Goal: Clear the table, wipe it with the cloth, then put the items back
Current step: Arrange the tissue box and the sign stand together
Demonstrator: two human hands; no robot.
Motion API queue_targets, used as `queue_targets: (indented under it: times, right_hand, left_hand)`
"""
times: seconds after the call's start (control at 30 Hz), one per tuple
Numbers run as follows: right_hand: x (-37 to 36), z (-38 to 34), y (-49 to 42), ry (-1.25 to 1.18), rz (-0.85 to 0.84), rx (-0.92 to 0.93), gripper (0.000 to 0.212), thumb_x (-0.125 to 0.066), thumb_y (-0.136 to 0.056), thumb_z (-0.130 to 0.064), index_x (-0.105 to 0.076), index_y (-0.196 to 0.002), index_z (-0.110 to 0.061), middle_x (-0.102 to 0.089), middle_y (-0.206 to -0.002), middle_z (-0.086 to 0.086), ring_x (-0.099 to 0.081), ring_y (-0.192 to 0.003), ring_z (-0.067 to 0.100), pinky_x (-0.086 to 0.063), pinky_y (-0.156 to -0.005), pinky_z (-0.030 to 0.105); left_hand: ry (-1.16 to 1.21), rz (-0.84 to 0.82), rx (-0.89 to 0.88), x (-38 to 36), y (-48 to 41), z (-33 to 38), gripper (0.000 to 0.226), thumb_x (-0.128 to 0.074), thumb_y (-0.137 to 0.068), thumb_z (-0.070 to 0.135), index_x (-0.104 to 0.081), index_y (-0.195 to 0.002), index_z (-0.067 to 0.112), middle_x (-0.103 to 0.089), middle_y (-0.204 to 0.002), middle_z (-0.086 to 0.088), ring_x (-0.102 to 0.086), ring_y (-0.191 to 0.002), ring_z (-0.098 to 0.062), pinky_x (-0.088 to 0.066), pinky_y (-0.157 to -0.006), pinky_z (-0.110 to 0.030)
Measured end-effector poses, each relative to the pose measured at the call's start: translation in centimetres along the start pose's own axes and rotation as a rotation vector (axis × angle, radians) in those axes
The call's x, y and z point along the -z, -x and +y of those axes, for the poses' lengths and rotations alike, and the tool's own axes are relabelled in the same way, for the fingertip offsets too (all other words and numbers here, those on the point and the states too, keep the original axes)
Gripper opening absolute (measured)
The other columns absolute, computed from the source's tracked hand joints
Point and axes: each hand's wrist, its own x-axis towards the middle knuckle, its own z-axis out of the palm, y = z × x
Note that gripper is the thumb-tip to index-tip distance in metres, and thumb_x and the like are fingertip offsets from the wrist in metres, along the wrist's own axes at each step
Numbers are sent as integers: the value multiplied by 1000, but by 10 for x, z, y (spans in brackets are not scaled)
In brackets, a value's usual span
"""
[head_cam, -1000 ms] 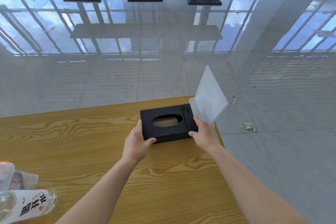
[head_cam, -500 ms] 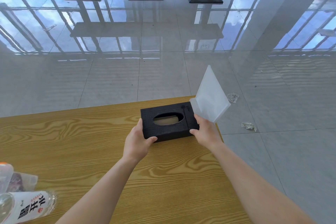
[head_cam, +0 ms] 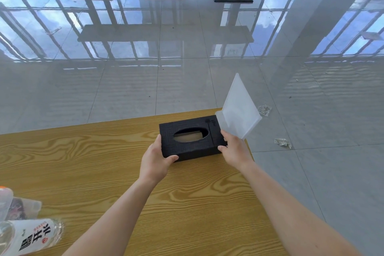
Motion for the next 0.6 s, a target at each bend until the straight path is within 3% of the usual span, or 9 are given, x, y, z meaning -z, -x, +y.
queue_targets:
  times: [0.13,0.2,0.3,0.43,0.6]
  right_hand:
    - [8,-1,10,0,54,40,51,-43,-94,9,-57,-135,-18,-66,-123,8,-60,-117,27,-46,-82,27]
    - [15,-8,13,23,71,38,46,-41,-93,12,-58,-132,-8,-67,-118,18,-60,-113,34,-49,-86,36]
    - [22,-17,5,83,93,96,41,-40,-91,12,-56,-126,0,-66,-116,25,-59,-113,41,-51,-93,51]
    - [28,-25,-11,169,-26,122,48,-50,-98,0,-49,-145,-11,-60,-134,16,-55,-125,33,-46,-102,42]
    - [27,-29,-19,249,-85,121,39,-50,-97,2,-57,-135,-2,-65,-121,19,-58,-115,37,-48,-100,44]
  left_hand:
    - [21,-9,11,2,2,2,74,-82,-78,25,-42,-141,27,-64,-114,10,-59,-103,-14,-47,-80,-24]
    - [34,-15,7,3,4,4,74,-81,-79,23,-42,-142,25,-62,-115,11,-57,-103,-12,-42,-76,-18]
    - [39,-13,4,4,4,7,73,-81,-79,22,-42,-141,23,-62,-117,8,-55,-102,-12,-43,-79,-23]
    - [16,-7,7,4,3,7,69,-82,-79,22,-44,-137,25,-65,-113,6,-59,-101,-15,-44,-76,-24]
    - [8,-10,-2,4,5,8,70,-81,-80,22,-43,-139,22,-64,-116,6,-57,-101,-13,-42,-75,-21]
